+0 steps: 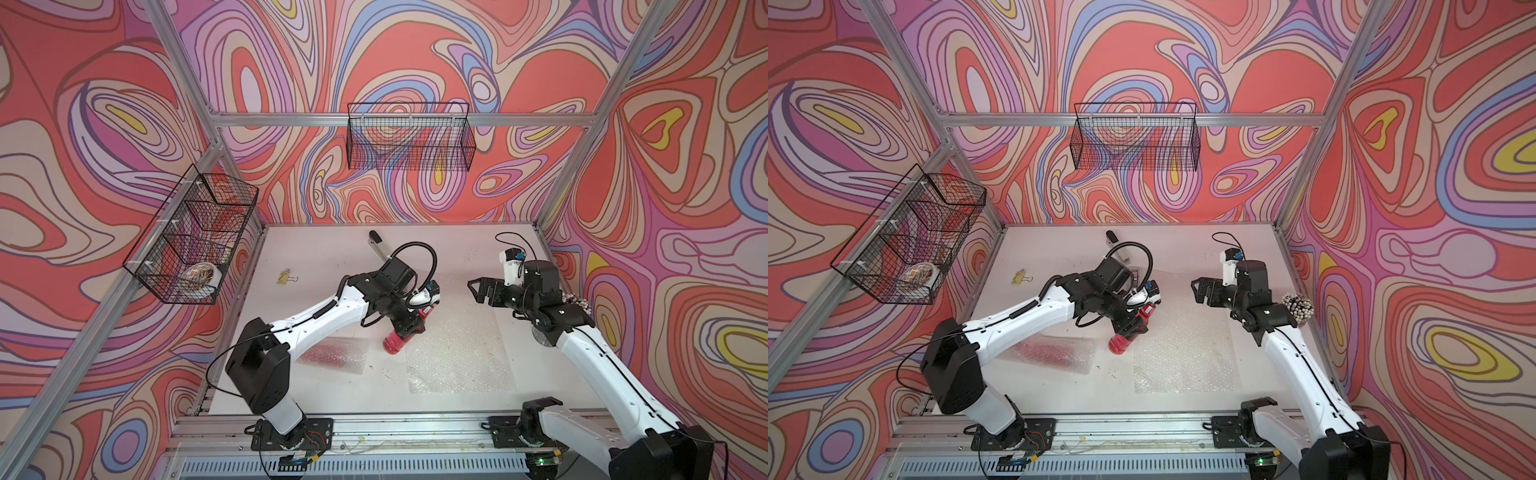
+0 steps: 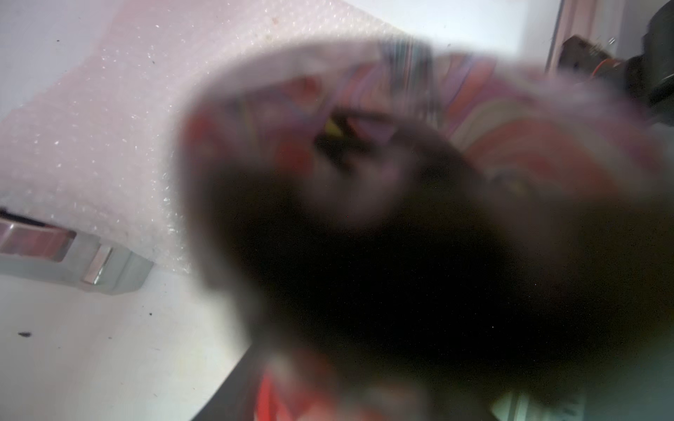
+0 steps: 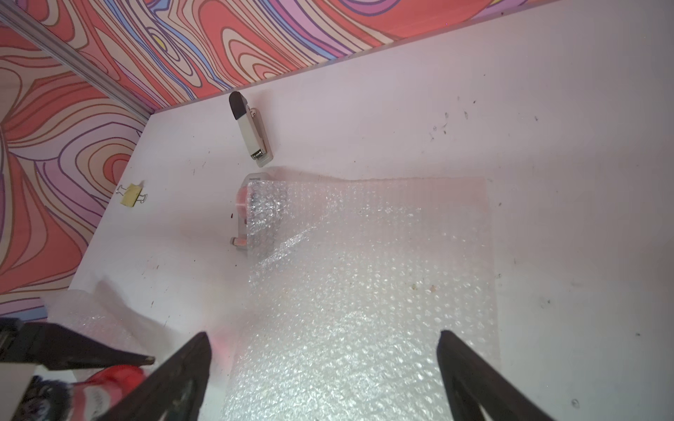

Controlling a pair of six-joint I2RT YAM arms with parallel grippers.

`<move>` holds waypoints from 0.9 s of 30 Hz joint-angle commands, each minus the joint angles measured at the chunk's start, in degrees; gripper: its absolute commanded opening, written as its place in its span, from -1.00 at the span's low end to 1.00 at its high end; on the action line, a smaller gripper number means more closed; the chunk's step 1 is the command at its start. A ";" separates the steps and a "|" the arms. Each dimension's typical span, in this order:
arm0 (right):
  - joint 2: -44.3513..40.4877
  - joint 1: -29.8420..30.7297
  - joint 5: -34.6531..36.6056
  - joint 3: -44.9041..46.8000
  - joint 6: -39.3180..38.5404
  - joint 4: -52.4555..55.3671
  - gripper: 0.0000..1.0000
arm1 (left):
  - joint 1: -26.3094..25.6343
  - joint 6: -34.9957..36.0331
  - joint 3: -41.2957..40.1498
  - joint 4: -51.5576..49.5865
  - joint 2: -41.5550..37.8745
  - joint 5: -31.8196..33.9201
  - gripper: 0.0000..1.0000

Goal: Wrap wine bottles in bubble wrap
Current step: Pick up the wine bottle from the center of the board, then place the wine bottle on the bubble wrap.

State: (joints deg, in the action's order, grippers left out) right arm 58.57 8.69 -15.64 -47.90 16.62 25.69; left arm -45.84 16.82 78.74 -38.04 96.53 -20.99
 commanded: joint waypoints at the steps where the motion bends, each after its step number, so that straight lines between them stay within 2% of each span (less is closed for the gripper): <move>1: -2.81 -0.21 -1.70 2.88 3.91 2.36 0.95 | -2.50 6.31 7.82 -4.04 3.92 3.44 -0.56; 6: -7.36 -0.25 -1.75 4.34 6.29 5.78 0.95 | -3.62 9.16 15.75 -8.20 11.31 5.17 -0.58; 13: -13.17 -0.25 3.95 2.32 5.85 12.69 0.94 | -7.14 9.95 24.12 -12.30 19.33 3.91 -0.59; 17: -14.46 -0.25 5.24 1.14 5.02 15.40 0.94 | -8.63 10.48 27.78 -14.32 23.32 5.62 -0.60; 20: -15.51 -0.25 4.97 1.05 4.80 16.22 0.94 | -9.22 10.54 28.56 -13.60 25.11 6.11 -0.60; 25: -16.96 -0.25 4.38 0.34 4.69 18.61 0.94 | -9.61 10.54 30.30 -12.05 28.35 2.64 -0.58; 27: -17.82 -0.25 6.35 -0.85 4.73 21.61 0.94 | -9.65 10.77 30.29 -11.20 29.68 1.41 -0.57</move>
State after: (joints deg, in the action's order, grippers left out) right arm 42.24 8.47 -11.07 -46.22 21.93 43.35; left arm -55.20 26.35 107.48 -50.15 124.44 -16.05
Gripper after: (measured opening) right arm 0.969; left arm 0.551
